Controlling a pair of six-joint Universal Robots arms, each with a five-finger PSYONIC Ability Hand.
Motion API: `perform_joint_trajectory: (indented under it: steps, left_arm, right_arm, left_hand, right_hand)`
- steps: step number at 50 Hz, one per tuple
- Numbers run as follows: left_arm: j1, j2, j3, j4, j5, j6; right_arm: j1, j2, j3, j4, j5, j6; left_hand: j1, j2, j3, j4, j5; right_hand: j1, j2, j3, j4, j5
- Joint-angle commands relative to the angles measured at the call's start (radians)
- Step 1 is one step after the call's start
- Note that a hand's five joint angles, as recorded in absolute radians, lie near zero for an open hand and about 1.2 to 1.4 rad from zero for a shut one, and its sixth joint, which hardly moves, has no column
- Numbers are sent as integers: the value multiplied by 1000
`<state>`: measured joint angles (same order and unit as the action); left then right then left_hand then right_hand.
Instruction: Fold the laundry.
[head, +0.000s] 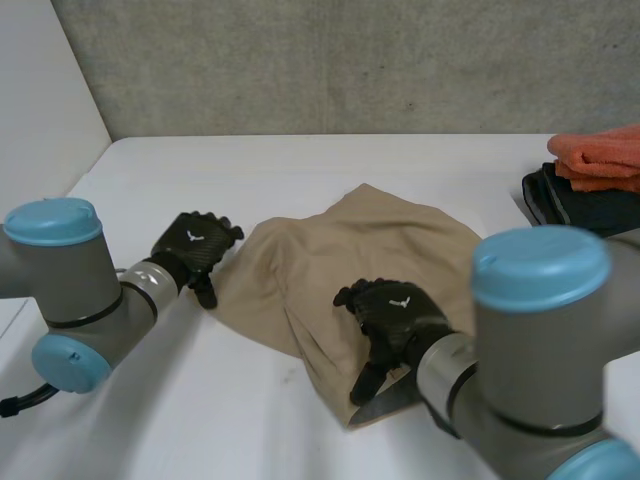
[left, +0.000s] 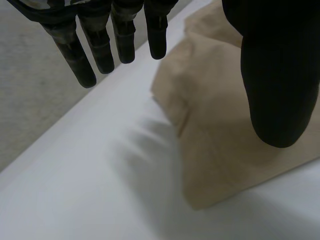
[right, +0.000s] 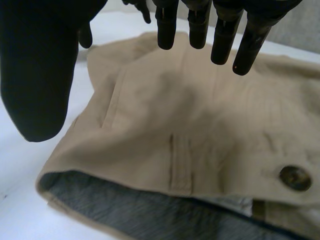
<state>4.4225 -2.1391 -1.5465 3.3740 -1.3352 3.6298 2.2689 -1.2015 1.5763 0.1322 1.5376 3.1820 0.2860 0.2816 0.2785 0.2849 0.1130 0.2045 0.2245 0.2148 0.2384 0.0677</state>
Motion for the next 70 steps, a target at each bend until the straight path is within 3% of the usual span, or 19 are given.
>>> perform_joint_trajectory:
  steps: [1,8,12,14,16,19,23,28,32,38,43,48,51,55,59,64,70]
  left_arm:
    - [2,-77,39,-10,50,16]
    - [-3,-113,83,-8,45,26]
    - [-11,-111,100,-1,12,24]
    - [-14,-107,106,-1,-19,26]
    - [-20,-104,109,-1,-39,24]
    - [-47,-85,106,-5,-82,26]
    - [-61,31,76,-21,-108,23]
    - [-67,224,-6,-56,-119,13]
    - [-78,393,-72,-90,-121,1]
    - [-141,559,-159,-149,-122,-94]
    - [-230,483,-199,-157,-121,-183]
    - [-293,311,-161,-157,-136,-188]
    - [-307,253,-133,-168,-206,-188]
    - [-301,260,-121,-163,-326,-195]
    - [-279,306,-121,-153,-380,-197]
    - [-253,309,-121,-154,-368,-192]
    - [-250,250,-106,-154,-303,-195]
  right_arm:
    - [135,121,-53,-28,240,19]
    - [159,189,-97,-49,248,21]
    - [176,240,-137,-49,266,21]
    - [173,241,-145,-54,297,24]
    - [167,232,-147,-66,328,30]
    - [155,188,-144,-97,363,21]
    - [94,34,-136,-92,343,-31]
    - [-115,-125,-148,-65,239,-313]
    - [-182,-197,-183,-49,187,-491]
    - [-225,-231,-223,20,176,-622]
    - [-267,-156,-225,35,165,-648]
    - [-264,-24,-233,23,159,-642]
    - [-261,19,-217,1,148,-645]
    - [-272,23,-177,-28,107,-648]
    - [-296,13,-111,-66,13,-646]
    - [-336,-88,-29,-72,-74,-646]
    - [-339,-151,45,-53,-102,-639]
  left_hand:
    - [197,202,205,198,196]
    - [702,706,709,703,700]
    - [1077,1082,1085,1078,1076]
    - [1110,1115,1118,1111,1109]
    - [1110,1115,1118,1111,1109]
    - [1110,1115,1118,1111,1109]
    - [1110,1115,1118,1111,1109]
    - [1110,1115,1118,1111,1109]
    - [1110,1115,1118,1111,1109]
    - [1110,1115,1118,1111,1109]
    - [1110,1115,1118,1111,1109]
    - [574,579,582,576,573]
    - [316,320,323,317,314]
    - [195,200,203,196,194]
    - [157,161,164,158,155]
    - [151,155,158,152,149]
    - [112,117,120,114,111]
  right_hand:
    - [-30,-50,-40,-64,-68]
    - [-30,-50,-40,-64,-68]
    - [358,338,347,324,320]
    - [929,909,919,895,892]
    - [1191,1171,1181,1157,1153]
    - [1192,1172,1181,1158,1154]
    - [1192,1172,1181,1158,1154]
    - [1192,1172,1181,1158,1154]
    - [1192,1172,1181,1158,1154]
    - [1192,1172,1181,1158,1154]
    - [1192,1172,1181,1158,1154]
    - [1192,1172,1181,1158,1154]
    - [1192,1172,1181,1158,1154]
    - [1192,1172,1181,1158,1154]
    - [1192,1172,1181,1158,1154]
    - [1192,1172,1181,1158,1154]
    - [1192,1172,1181,1158,1154]
